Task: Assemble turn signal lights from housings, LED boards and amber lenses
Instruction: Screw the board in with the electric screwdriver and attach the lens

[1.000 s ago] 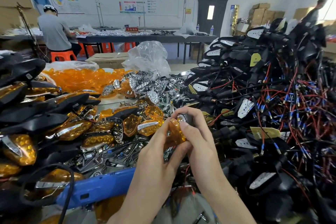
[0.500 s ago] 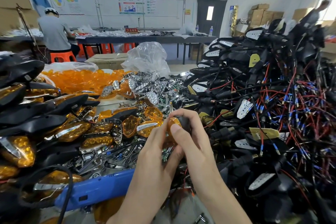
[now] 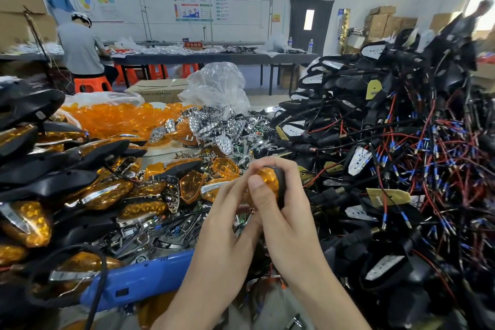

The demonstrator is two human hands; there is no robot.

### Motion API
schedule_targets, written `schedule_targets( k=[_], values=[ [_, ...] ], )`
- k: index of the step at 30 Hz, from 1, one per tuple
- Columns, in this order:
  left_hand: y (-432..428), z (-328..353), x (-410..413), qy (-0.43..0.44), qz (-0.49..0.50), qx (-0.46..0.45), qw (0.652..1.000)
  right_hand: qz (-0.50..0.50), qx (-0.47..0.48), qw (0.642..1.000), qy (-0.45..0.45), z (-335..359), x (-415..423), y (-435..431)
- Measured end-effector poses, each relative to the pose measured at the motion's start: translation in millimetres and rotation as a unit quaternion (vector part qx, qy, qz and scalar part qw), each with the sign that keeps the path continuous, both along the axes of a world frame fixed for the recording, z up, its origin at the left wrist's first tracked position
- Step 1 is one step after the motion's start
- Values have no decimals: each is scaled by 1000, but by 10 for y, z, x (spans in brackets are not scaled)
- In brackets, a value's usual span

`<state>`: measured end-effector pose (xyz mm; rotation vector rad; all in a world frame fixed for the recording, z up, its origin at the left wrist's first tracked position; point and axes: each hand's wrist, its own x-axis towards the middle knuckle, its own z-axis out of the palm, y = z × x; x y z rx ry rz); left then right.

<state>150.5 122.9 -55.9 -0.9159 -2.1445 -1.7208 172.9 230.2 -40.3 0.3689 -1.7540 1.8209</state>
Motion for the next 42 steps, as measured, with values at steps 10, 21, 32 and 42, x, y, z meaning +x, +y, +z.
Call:
schedule_targets(
  k=[10, 21, 32, 42],
  values=[
    [-53, 155, 75, -51, -73, 30, 996, 58, -64, 996, -4, 39, 3, 91],
    [-63, 97, 82, 7, 32, 3, 999, 205, -222, 953, -20, 31, -17, 20],
    [-103, 126, 80, 1, 58, -22, 998, 183, -230, 955, -45, -19, -25, 31],
    [-60, 199, 192, -256, -104, 58, 959, 126, -207, 968, -73, 84, 29, 134]
  ],
)
